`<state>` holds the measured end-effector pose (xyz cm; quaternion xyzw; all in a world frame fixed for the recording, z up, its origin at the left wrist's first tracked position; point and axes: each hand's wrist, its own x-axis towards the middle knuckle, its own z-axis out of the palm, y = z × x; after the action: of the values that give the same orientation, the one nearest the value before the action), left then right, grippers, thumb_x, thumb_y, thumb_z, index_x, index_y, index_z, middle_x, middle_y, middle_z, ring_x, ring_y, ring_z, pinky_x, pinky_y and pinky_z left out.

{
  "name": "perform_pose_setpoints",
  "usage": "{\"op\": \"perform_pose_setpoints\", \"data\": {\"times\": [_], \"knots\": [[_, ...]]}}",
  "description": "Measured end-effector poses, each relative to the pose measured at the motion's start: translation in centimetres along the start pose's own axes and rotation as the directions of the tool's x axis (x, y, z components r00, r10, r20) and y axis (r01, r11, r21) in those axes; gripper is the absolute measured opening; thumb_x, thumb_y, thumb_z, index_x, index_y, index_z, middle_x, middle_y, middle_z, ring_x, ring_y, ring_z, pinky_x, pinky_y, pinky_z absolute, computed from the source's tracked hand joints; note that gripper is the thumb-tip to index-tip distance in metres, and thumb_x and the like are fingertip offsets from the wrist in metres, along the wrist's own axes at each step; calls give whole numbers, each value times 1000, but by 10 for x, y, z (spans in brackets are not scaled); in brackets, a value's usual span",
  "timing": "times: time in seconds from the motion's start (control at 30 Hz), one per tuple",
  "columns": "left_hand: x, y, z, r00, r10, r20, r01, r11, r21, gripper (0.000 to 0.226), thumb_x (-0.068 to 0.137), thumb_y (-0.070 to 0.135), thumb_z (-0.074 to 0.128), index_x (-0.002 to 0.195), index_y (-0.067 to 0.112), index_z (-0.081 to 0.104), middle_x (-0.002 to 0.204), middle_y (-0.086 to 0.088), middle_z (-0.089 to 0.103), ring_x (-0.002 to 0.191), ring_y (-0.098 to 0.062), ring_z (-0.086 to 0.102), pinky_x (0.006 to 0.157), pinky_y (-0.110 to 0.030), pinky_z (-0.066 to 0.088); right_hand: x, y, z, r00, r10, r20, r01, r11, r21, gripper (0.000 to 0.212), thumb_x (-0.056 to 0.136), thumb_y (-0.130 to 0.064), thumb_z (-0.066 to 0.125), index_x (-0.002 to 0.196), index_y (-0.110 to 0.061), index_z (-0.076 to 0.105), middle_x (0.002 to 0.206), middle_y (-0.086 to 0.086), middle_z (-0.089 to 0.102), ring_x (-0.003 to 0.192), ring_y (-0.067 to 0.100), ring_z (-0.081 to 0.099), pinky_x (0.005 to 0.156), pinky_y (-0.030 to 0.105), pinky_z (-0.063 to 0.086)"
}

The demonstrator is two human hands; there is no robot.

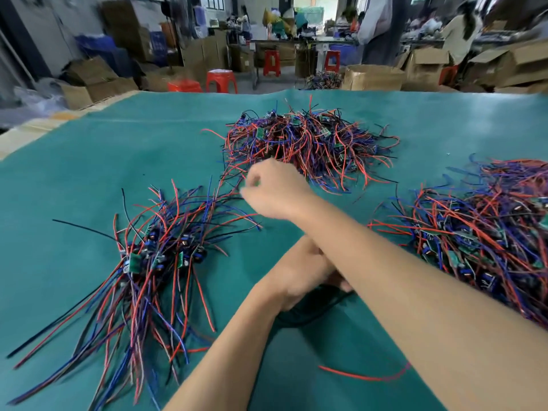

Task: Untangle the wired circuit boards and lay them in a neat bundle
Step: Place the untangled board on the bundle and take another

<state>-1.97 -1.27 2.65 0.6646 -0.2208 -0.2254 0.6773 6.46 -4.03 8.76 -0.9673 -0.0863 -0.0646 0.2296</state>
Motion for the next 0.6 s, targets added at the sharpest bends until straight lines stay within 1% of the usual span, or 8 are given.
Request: {"op": "perform_pose_setpoints", "data": {"times": [0.07,0.13,0.27,0.4,0.43,0.5,0.57,0.6], "knots": [[6,-6,1,1000,-4,-3,4,994,-109,28,94,-11,48,80,8,64,73,-3,68,60,-11,61,58,-19,52,4,36,4,989,73,126,-45,977,-209,35,90,-25,63,124,-17,66,130,11,64,123,35,57,100,39,50],[10,-6,1,998,-53,-19,50,992,-118,27,96,-9,47,81,6,64,71,-4,68,58,-11,62,57,-19,52,-1,62,8,991,93,98,-63,959,-277,31,88,-21,65,120,-18,68,127,10,65,123,35,57,98,41,51],[9,-6,0,998,-68,16,69,989,-128,24,99,-7,45,86,3,62,78,-15,66,58,-12,62,57,-18,52,-11,86,1,990,137,18,-133,980,-146,12,87,-15,69,90,-27,70,113,10,68,113,34,60,91,41,54],[12,-7,-1,994,-94,-54,81,976,-204,20,98,-8,42,105,-3,60,81,-18,65,57,-14,62,57,-19,53,-33,102,-22,983,118,-142,-122,992,-21,13,85,-17,77,95,-26,77,100,1,74,103,28,64,90,34,51],[13,-7,-1,992,-98,-75,79,971,-227,21,99,-9,40,108,-3,58,82,-19,65,57,-15,62,57,-19,54,-43,105,-29,974,101,-203,-96,995,33,16,83,-15,79,95,-24,79,91,-6,74,97,23,66,87,26,50],[14,-7,-1,989,-94,-111,60,957,-283,19,101,-6,39,113,-4,55,84,-21,64,59,-17,64,58,-21,54,-67,107,-41,951,81,-297,-36,988,153,19,78,-13,82,92,-25,80,76,-21,66,79,-2,65,70,4,40],[15,-7,-1,985,-90,-146,35,939,-343,17,105,4,40,113,-2,54,85,-20,65,61,-18,66,60,-22,55,-91,111,-47,940,84,-332,12,960,278,22,76,-12,84,91,-28,81,71,-22,66,62,-11,58,61,3,36],[16,-7,-1,982,-93,-165,25,927,-375,19,107,11,40,111,0,55,85,-19,66,62,-18,66,61,-22,56,-101,112,-48,944,90,-318,28,937,347,25,76,-11,84,91,-31,81,73,-20,70,57,-9,58,59,5,38]]}}
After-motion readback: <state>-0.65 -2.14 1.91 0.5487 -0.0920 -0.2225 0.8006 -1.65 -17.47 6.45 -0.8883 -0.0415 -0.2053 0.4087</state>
